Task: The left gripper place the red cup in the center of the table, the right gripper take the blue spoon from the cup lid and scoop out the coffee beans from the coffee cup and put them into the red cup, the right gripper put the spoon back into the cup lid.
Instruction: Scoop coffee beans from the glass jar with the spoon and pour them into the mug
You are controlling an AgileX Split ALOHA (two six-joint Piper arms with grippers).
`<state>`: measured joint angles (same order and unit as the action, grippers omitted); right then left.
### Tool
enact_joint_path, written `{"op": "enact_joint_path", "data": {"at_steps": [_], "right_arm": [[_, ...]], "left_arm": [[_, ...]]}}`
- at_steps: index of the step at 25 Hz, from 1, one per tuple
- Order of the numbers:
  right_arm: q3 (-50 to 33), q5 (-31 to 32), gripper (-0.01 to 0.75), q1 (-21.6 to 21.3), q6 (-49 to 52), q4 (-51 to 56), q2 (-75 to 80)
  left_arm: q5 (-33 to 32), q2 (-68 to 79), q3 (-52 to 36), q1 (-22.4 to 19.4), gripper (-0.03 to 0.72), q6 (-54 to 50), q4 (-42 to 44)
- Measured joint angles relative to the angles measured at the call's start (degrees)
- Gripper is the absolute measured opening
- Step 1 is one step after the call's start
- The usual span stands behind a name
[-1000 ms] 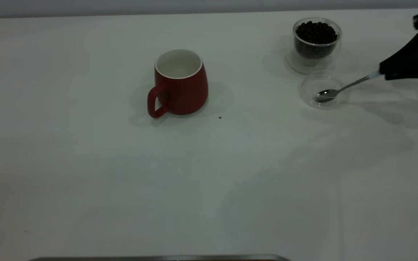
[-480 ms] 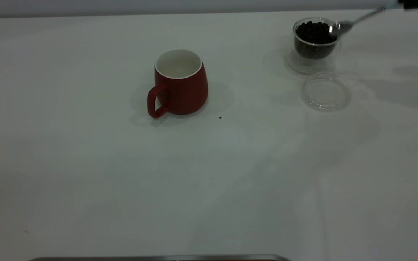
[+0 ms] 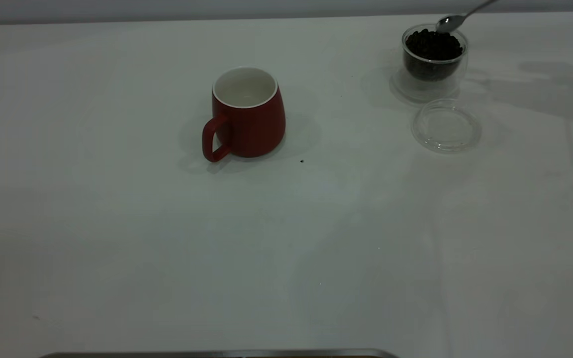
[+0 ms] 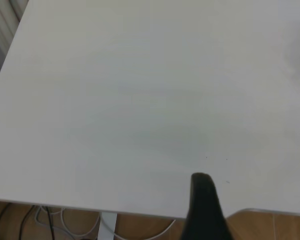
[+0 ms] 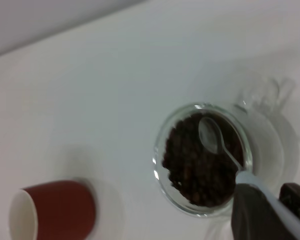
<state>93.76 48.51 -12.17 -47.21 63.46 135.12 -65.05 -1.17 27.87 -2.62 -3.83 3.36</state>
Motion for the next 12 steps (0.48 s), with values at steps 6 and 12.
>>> {"op": "enact_joint_path", "data": {"at_steps": [6, 12], "right_arm": [[0.4, -0.2, 0.109, 0.1, 0.8, -1.5, 1.7], [0.5, -0.1, 0.109, 0.1, 1.0, -0.9, 3.8]], "left_arm": [[0.0, 0.0, 0.0, 0.0, 0.587, 0.0, 0.0], [0.0, 0.0, 0.0, 0.0, 0.587, 0.0, 0.0]]}}
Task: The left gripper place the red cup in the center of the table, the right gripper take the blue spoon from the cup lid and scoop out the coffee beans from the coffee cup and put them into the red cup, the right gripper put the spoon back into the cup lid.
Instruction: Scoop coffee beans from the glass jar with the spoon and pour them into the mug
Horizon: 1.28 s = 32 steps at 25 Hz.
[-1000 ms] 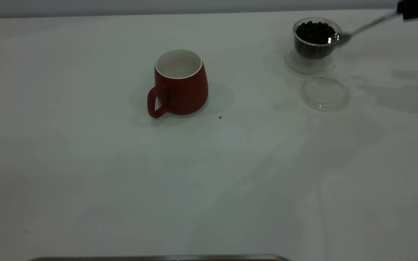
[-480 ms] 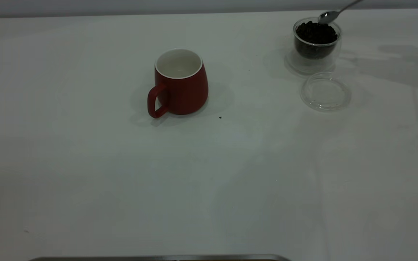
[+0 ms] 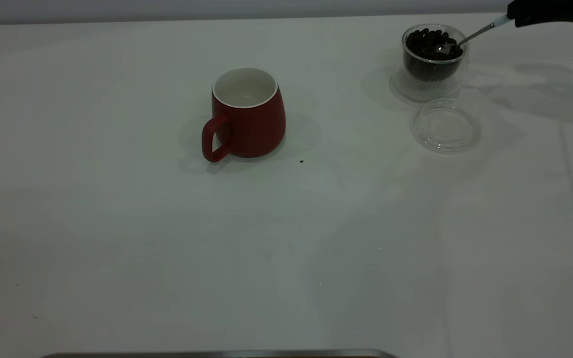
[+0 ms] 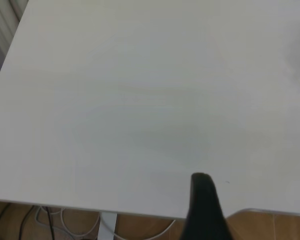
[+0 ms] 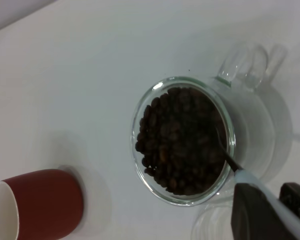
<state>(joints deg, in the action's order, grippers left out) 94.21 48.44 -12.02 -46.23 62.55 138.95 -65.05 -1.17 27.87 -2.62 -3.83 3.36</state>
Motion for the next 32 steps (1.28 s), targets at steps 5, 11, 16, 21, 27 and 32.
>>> {"op": "enact_joint_path", "data": {"at_steps": [5, 11, 16, 21, 27, 32], "right_arm": [[0.1, 0.2, 0.109, 0.0, 0.2, 0.7, 1.1], [0.1, 1.5, 0.109, 0.0, 0.2, 1.3, 1.9], [0.1, 2.1, 0.109, 0.0, 0.2, 1.4, 2.0], [0.1, 3.5, 0.109, -0.1, 0.2, 1.6, 2.0], [0.1, 4.2, 0.109, -1.1, 0.2, 1.7, 2.0], [0.1, 4.8, 0.109, -2.2, 0.1, 3.5, 2.0]], "left_arm": [[0.0, 0.0, 0.0, 0.0, 0.587, 0.0, 0.0], [0.0, 0.0, 0.0, 0.0, 0.587, 0.0, 0.0], [0.0, 0.0, 0.0, 0.0, 0.587, 0.0, 0.0], [0.0, 0.0, 0.0, 0.0, 0.587, 0.0, 0.0], [0.0, 0.0, 0.0, 0.0, 0.587, 0.0, 0.0], [0.0, 0.0, 0.0, 0.0, 0.587, 0.0, 0.0]]}}
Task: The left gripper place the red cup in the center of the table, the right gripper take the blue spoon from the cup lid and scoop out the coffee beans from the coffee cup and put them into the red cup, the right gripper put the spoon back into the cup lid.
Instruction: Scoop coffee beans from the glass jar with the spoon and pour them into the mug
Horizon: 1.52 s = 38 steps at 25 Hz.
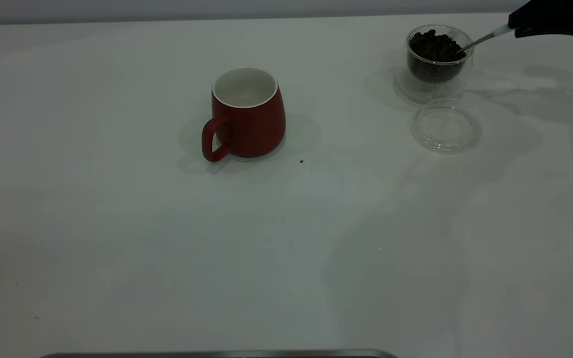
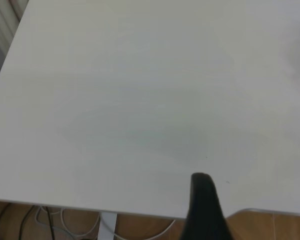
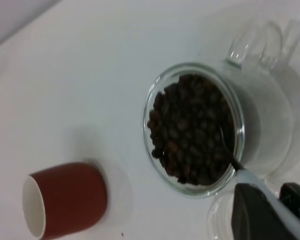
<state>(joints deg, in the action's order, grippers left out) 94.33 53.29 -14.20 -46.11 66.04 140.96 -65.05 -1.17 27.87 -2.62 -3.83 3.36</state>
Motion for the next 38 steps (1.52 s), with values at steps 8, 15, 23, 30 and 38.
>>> {"op": "enact_joint_path", "data": {"at_steps": [8, 15, 23, 30, 38], "right_arm": [[0.0, 1.5, 0.109, -0.8, -0.6, 0.7, 0.0], [0.0, 1.6, 0.109, -1.8, -0.7, 1.1, 0.0], [0.0, 3.9, 0.109, -1.9, -2.0, 5.7, 0.0], [0.0, 3.9, 0.109, -1.9, -2.5, 5.7, 0.0], [0.0, 4.3, 0.109, -1.9, -2.5, 5.7, 0.0]], "left_arm": [[0.0, 0.0, 0.0, 0.0, 0.587, 0.0, 0.0], [0.0, 0.0, 0.0, 0.0, 0.587, 0.0, 0.0], [0.0, 0.0, 0.0, 0.0, 0.587, -0.1, 0.0], [0.0, 0.0, 0.0, 0.0, 0.587, -0.2, 0.0], [0.0, 0.0, 0.0, 0.0, 0.587, -0.2, 0.0]]}}
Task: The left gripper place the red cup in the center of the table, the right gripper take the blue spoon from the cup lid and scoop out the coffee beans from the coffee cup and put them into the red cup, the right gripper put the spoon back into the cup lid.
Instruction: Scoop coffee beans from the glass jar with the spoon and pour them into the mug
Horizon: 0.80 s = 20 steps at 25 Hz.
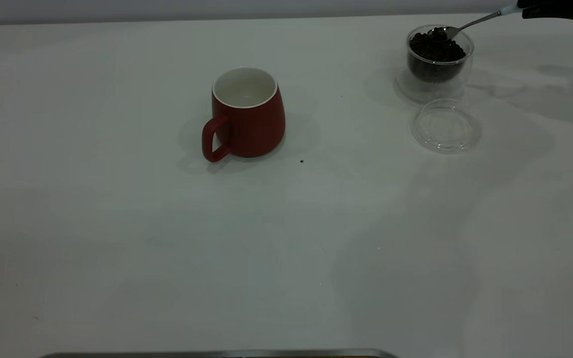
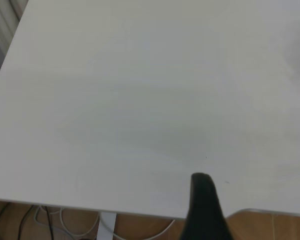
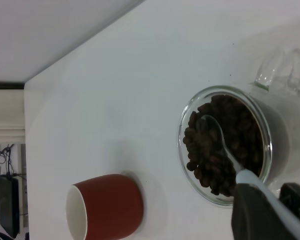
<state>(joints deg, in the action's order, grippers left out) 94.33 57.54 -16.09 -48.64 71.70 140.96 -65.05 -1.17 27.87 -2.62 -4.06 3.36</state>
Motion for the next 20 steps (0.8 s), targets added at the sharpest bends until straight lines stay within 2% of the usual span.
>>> {"op": "enact_joint_path", "data": {"at_steps": [20], "right_arm": [[0.0, 4.5, 0.109, -0.4, -1.9, 4.9, 2.9]], "left_arm": [[0.0, 0.0, 0.0, 0.0, 0.587, 0.1, 0.0]]}}
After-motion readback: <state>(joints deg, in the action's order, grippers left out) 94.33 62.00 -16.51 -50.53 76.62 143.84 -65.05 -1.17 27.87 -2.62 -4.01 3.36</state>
